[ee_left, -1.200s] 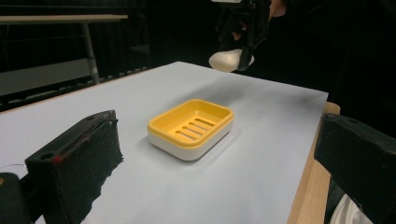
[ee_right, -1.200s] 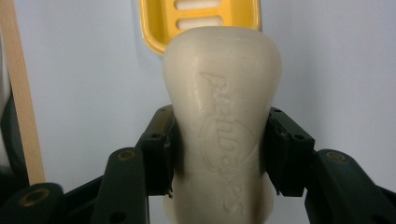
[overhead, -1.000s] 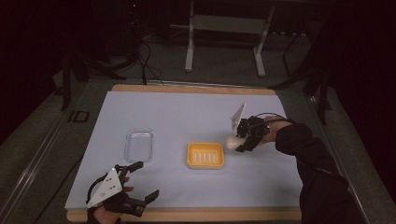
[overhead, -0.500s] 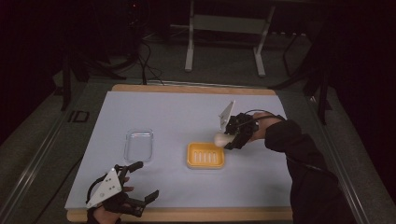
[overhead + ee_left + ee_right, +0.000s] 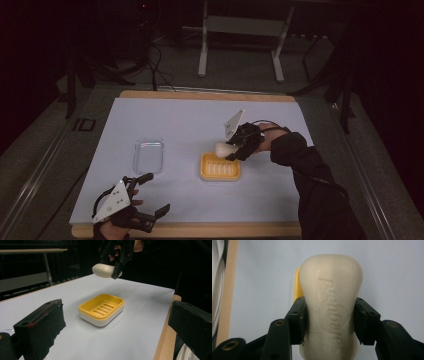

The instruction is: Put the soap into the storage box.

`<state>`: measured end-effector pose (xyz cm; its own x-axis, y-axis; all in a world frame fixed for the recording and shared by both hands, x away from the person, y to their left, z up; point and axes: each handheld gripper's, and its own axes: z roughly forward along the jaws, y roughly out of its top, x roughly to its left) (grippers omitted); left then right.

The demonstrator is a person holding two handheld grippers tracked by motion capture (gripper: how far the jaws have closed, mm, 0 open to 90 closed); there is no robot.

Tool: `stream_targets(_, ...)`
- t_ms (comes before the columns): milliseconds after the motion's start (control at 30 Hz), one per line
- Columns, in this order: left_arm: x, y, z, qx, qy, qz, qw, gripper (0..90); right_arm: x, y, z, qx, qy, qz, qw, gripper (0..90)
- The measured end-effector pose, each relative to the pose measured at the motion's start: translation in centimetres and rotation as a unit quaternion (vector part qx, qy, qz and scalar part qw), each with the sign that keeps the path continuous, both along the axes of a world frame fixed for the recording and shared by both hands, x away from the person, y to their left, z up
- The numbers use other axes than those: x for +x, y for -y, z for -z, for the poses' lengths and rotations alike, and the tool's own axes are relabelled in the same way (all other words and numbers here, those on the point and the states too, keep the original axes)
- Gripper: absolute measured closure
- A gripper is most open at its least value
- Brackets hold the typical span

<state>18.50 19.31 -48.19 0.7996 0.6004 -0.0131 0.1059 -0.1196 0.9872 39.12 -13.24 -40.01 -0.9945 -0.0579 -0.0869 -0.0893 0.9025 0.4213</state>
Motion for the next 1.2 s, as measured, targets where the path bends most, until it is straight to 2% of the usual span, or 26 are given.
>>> stream_targets(200, 0.0, 0.0, 0.0, 0.0, 0.0, 0.0, 1.0, 0.7, 0.1, -0.6, 1.0, 0.017, 0.005, 0.002, 0.9998, 49.7)
stream_targets(467, 0.0, 0.0, 0.0, 0.001, 0.0, 0.001, 1.0, 0.7, 0.3, -0.7, 2.7, 0.026, -0.007, -0.001, 0.9996, 49.7)
stream_targets(733, 0.0, 0.0, 0.0, 0.002, 0.0, 0.002, 1.0, 0.7, 0.3, -0.9, 4.9, 0.024, -0.019, -0.019, 0.9994, 49.7)
stream_targets(900, 0.0, 0.0, 0.0, 0.003, 0.0, 0.002, 1.0, 0.7, 0.5, -0.8, 5.8, 0.027, -0.022, -0.017, 0.9992, 49.7)
stream_targets(933, 0.0, 0.0, 0.0, 0.003, 0.0, 0.003, 1.0, 0.7, 0.7, -0.8, 6.5, 0.023, -0.027, -0.01, 0.9993, 49.6)
stream_targets(1067, 0.0, 0.0, 0.0, 0.004, 0.0, 0.003, 1.0, 0.7, 0.8, -0.9, 7.7, 0.015, -0.03, -0.009, 0.9994, 49.7)
stream_targets(1133, 0.0, 0.0, 0.0, 0.004, 0.0, 0.003, 1.0, 0.7, 1.0, -1.0, 8.3, 0.015, -0.039, -0.009, 0.9991, 49.6)
stream_targets(1200, 0.0, 0.0, 0.0, 0.004, 0.001, 0.003, 1.0, 0.7, 1.0, -1.1, 8.7, 0.017, -0.039, -0.01, 0.9991, 49.6)
